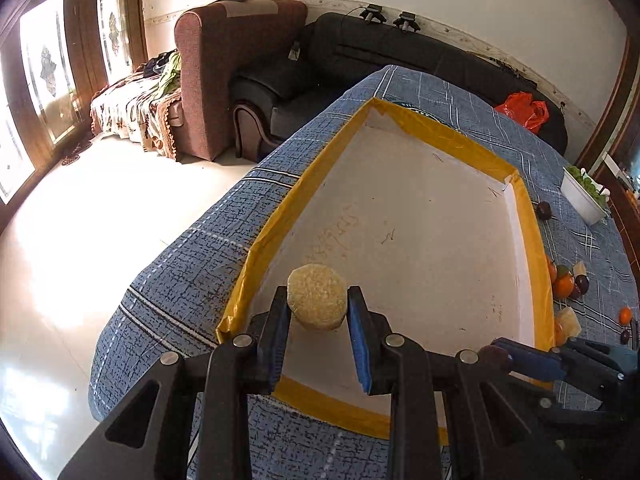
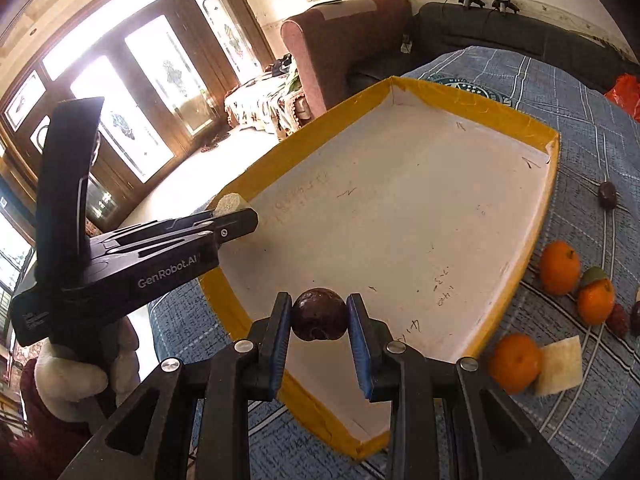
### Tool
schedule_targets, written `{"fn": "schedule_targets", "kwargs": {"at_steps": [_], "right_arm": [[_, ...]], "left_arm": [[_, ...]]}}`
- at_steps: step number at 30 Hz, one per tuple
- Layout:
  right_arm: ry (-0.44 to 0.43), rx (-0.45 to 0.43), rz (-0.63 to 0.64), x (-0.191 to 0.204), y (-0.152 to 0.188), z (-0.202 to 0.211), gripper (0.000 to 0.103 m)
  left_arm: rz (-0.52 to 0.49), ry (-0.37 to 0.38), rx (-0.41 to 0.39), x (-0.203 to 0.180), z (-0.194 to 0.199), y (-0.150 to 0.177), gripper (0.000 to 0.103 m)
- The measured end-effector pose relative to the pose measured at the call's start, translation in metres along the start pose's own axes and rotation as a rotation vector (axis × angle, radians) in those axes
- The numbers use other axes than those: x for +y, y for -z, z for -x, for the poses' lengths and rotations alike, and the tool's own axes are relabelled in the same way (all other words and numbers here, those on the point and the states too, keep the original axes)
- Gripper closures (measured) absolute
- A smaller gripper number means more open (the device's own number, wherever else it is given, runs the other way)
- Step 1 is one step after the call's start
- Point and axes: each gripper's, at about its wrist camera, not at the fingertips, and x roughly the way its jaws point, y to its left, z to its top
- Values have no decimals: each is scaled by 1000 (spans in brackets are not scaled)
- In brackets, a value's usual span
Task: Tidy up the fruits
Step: 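Carry both items over the yellow tray and open both tools to drop them, then move both open tools back toward the fruit on the table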
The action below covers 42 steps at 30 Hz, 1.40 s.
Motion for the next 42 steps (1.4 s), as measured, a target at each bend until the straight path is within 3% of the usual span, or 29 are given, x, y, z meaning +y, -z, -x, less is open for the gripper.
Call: {"fn": "schedule_targets", "kwargs": {"at_steps": [8, 10, 14, 18, 22, 26, 31, 35, 42], "right_arm": [[14, 20, 14, 9, -2, -11, 68], [6, -9, 24, 15, -2, 2, 65], [22, -88, 26, 18, 3, 34, 49], [64, -162, -21, -1, 11, 75, 44], [118, -274, -115, -34, 29, 119, 29], [176, -375, -221, -64, 55, 153, 18], [206, -339, -324, -97, 86, 169, 18], [262, -327, -359, -124, 117, 191, 19], [481, -372, -531, -226, 164, 258, 28]], "left_arm": [[81, 89, -4, 19, 6, -5, 68], [108, 101, -20, 23, 15, -5, 60], [156, 155, -65, 24, 37, -3, 40], [200, 211, -66, 13, 55, 1, 20], [174, 330, -31, -31, 63, 6, 17], [81, 371, -22, -79, 80, 14, 17], [-16, 352, -27, -115, 97, 28, 17], [-73, 293, -59, -124, 108, 36, 17], [-149, 274, -62, -143, 104, 49, 17]]}}
